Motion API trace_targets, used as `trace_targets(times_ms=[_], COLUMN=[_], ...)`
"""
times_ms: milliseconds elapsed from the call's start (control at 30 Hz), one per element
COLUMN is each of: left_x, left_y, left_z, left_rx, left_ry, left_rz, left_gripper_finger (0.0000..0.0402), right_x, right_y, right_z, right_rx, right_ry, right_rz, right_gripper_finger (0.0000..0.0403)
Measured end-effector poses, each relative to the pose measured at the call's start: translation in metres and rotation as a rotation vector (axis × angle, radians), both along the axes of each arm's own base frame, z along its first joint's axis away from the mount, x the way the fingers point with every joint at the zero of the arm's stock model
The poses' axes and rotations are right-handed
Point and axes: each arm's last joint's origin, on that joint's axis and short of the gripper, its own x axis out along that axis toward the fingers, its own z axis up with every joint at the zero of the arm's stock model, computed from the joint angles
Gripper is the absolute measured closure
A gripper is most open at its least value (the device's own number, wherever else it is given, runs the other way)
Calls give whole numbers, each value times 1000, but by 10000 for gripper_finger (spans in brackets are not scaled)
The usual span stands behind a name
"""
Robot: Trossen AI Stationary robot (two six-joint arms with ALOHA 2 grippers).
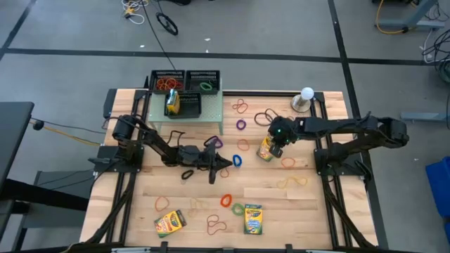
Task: Pick & Place Office Desk Supplies
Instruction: Put the crayon box into the bottom black bin on the shelf
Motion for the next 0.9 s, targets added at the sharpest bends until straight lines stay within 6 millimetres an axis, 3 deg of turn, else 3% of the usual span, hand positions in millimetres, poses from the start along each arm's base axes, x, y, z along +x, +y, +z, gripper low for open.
trace_targets(times_ms=[300,533,733,900], left_x=[0,0,-2,-5], left_y=[0,2,14,24], left_z=[9,10,7,2], left_rx=[-83,-134,-174,-175], left_ry=[-19,-20,-10,18], left_rz=[-65,-55,-13,21], left_gripper_finger=[323,290,286,286], right_x=[13,18,37,53], right_y=[61,112,154,173], right_z=[21,26,18,2], right_rx=[-386,-638,-803,-946], right_ry=[69,-38,-167,-181], right_rz=[270,460,639,744], right_gripper_finger=[401,402,402,403])
